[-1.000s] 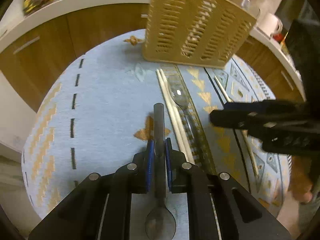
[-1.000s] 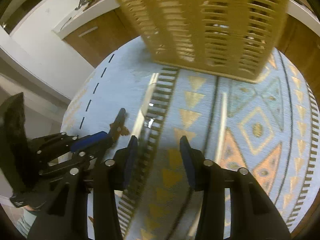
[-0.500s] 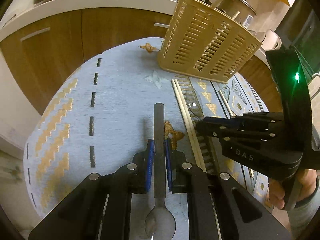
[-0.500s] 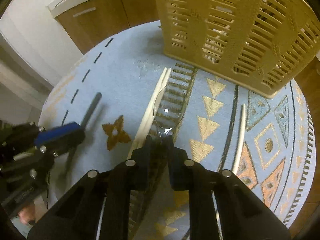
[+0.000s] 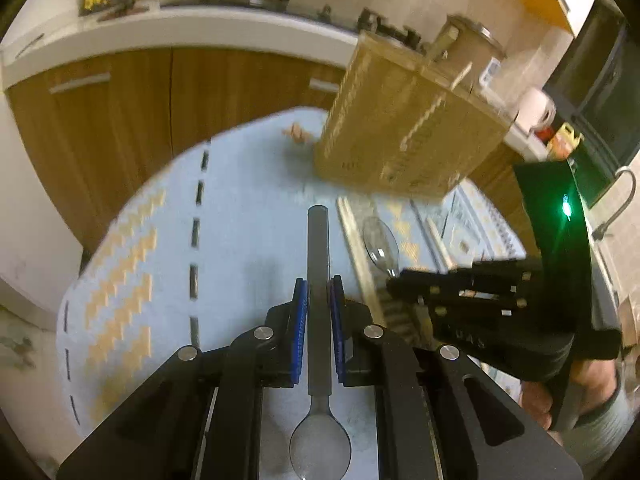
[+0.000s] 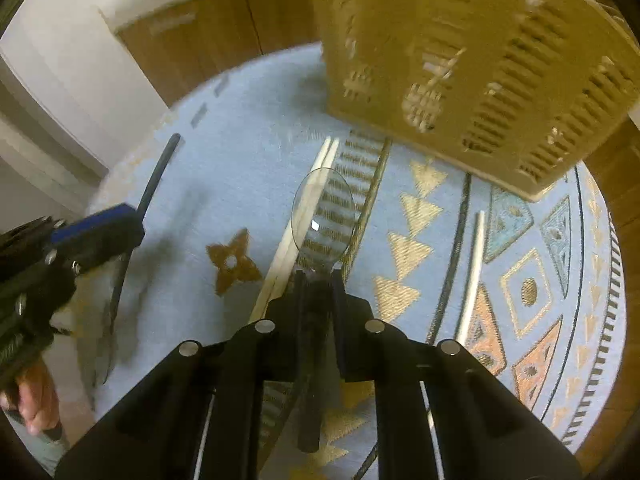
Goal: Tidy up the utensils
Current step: 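Close the left tool on the metal spoon handle while the right tool grasps the clear spoon, then lift the metal spoon in the left tool over the holder while the right tool carries the clear spoon, then open the left tool over the holder while the right tool releases the clear spoon into it, then lower the left tool to the chopstick pair while the right tool approaches a thin wooden stick, then close the left tool on the chopsticks while the right tool grasps the wooden stick, then lift the chopsticks in the left tool over the holder while the right tool carries its stick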
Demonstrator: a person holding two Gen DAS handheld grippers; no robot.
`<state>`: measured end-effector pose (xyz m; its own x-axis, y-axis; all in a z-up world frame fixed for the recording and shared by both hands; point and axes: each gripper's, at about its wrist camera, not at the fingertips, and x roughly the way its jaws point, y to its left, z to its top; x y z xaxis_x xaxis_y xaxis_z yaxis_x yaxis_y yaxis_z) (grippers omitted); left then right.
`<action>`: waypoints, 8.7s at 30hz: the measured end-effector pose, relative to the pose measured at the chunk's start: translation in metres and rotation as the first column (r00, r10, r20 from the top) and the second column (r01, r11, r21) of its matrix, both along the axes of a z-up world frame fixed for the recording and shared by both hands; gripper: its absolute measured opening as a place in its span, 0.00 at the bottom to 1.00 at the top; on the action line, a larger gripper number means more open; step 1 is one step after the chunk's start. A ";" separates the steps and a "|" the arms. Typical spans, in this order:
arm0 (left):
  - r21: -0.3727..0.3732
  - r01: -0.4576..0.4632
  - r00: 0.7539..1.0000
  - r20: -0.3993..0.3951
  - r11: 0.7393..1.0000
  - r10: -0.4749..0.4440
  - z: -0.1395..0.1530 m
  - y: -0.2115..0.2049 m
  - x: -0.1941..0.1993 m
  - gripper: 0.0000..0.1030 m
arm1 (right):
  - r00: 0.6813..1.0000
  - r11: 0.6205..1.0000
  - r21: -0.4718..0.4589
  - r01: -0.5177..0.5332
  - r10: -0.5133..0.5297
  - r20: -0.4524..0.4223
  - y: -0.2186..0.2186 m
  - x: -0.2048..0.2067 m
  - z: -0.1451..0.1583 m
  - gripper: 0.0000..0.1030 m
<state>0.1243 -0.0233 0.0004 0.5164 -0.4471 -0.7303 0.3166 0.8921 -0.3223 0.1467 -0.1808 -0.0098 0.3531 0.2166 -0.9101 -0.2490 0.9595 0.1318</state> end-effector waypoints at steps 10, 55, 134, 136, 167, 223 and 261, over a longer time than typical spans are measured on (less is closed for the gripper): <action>-0.149 -0.002 0.966 0.254 0.989 0.040 0.087 -0.018 -0.002 0.09 | 0.955 0.986 0.167 0.022 -0.070 0.287 -0.062 -0.033 0.093 0.10; -0.406 -0.144 0.718 0.585 0.903 0.378 0.101 -0.058 0.128 0.11 | 0.535 0.937 0.177 0.302 -0.320 0.781 -0.061 0.081 0.140 0.10; 0.230 0.132 0.968 -0.238 0.964 -0.076 -0.043 -0.104 0.074 0.19 | 0.992 0.991 0.064 0.118 -0.115 -0.051 -0.087 -0.012 -0.008 0.28; 0.235 0.139 0.967 -0.244 0.962 -0.080 -0.043 -0.108 0.079 0.19 | 0.993 0.993 0.040 0.106 -0.104 -0.051 -0.079 -0.010 -0.009 0.28; 0.148 0.134 0.986 0.074 0.980 -0.146 0.009 -0.117 0.028 0.09 | 0.981 0.996 0.086 0.027 -0.043 0.188 -0.064 -0.035 0.025 0.04; 0.310 0.359 0.932 -0.160 0.880 -0.324 -0.043 -0.241 0.055 0.09 | 0.898 0.903 0.416 0.106 -0.267 0.350 -0.197 -0.145 0.081 0.04; -0.409 0.106 0.740 0.642 0.906 0.203 0.183 -0.054 0.041 0.09 | 0.713 0.892 0.448 0.064 -0.355 0.605 -0.152 -0.036 0.207 0.04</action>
<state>0.1656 -0.0770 0.1832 0.8200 -0.5709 0.0403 0.5428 0.7536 -0.3707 0.1108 -0.3331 0.1967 0.9014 0.3229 -0.2884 -0.2080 0.9072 0.3656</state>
